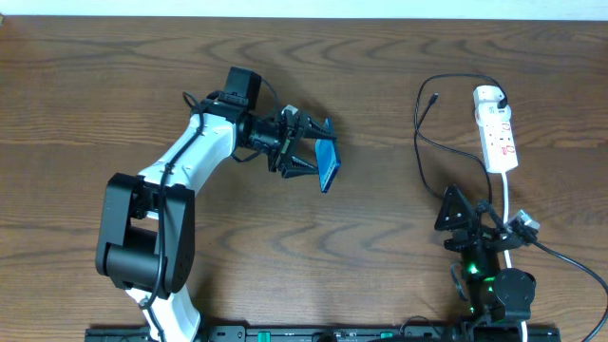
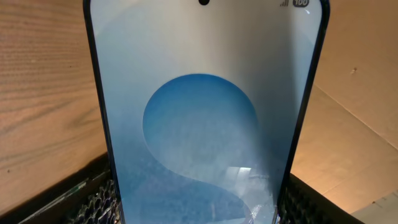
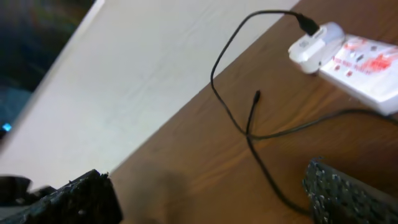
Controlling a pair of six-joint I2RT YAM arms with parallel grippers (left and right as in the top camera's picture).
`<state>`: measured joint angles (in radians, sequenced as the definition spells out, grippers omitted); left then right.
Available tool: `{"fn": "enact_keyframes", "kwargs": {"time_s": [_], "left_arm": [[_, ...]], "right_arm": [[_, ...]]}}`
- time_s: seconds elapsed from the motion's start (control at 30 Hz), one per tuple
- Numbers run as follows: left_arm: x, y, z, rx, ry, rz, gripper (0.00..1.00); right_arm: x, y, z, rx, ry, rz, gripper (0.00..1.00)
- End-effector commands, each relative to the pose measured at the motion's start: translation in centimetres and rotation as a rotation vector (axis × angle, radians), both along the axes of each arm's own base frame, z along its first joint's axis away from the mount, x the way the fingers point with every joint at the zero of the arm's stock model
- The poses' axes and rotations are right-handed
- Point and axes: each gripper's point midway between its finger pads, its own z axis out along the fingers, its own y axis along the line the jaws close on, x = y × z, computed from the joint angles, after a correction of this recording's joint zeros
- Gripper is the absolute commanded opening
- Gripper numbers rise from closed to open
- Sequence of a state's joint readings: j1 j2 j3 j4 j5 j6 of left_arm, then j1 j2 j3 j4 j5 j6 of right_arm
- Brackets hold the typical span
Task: Plug charger to phone and switch on socket
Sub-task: 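Move the right gripper to the phone and grasp its edge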
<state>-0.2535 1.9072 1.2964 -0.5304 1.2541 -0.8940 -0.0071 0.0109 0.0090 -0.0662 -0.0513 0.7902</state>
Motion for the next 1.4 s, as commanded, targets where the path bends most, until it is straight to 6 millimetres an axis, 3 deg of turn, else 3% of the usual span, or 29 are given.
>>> {"fn": "enact_keyframes", "kwargs": {"time_s": [0.0, 0.07, 0.23, 0.37, 0.53, 0.87, 1.1, 1.13, 1.3, 1.37], "left_arm": [[0.6, 0.8, 1.7, -0.046, -0.028, 0.014, 0.67], [0.9, 1.2, 1.7, -0.046, -0.029, 0.027, 0.66], [1.9, 1.9, 1.9, -0.055, -0.074, 0.048, 0.67], [2.9, 2.0, 2.3, -0.069, -0.143, 0.054, 0.66], [3.2, 2.0, 2.5, -0.074, -0.170, 0.054, 0.66], [3.2, 2.0, 2.5, -0.075, -0.171, 0.054, 0.66], [3.2, 1.9, 2.5, -0.075, -0.170, 0.054, 0.66], [3.2, 2.0, 2.5, -0.075, -0.170, 0.054, 0.66], [3.2, 1.9, 2.5, -0.075, -0.159, 0.057, 0.66], [3.2, 1.9, 2.5, -0.075, -0.159, 0.057, 0.66]], "right_arm": [[0.0, -0.6, 0.3, 0.133, -0.013, -0.040, 0.99], [0.0, 0.2, 0.4, 0.118, -0.015, 0.004, 0.99], [-0.3, 2.6, 1.6, -0.131, -0.076, 0.157, 0.99], [-0.7, 2.8, 2.6, -0.132, -0.041, 0.171, 0.99], [-1.3, 3.1, 5.3, -0.161, 0.023, 0.196, 0.99], [-0.6, 5.8, 10.5, -0.158, 0.242, 0.354, 0.99], [0.0, 10.7, 12.7, -0.190, 0.336, 0.535, 0.99], [0.0, 12.6, 12.8, -0.184, 0.362, 0.593, 0.99], [-0.3, 17.8, 11.5, -0.102, 0.446, 0.720, 0.99], [-0.3, 18.5, 10.4, -0.114, 0.484, 0.739, 0.99]]}}
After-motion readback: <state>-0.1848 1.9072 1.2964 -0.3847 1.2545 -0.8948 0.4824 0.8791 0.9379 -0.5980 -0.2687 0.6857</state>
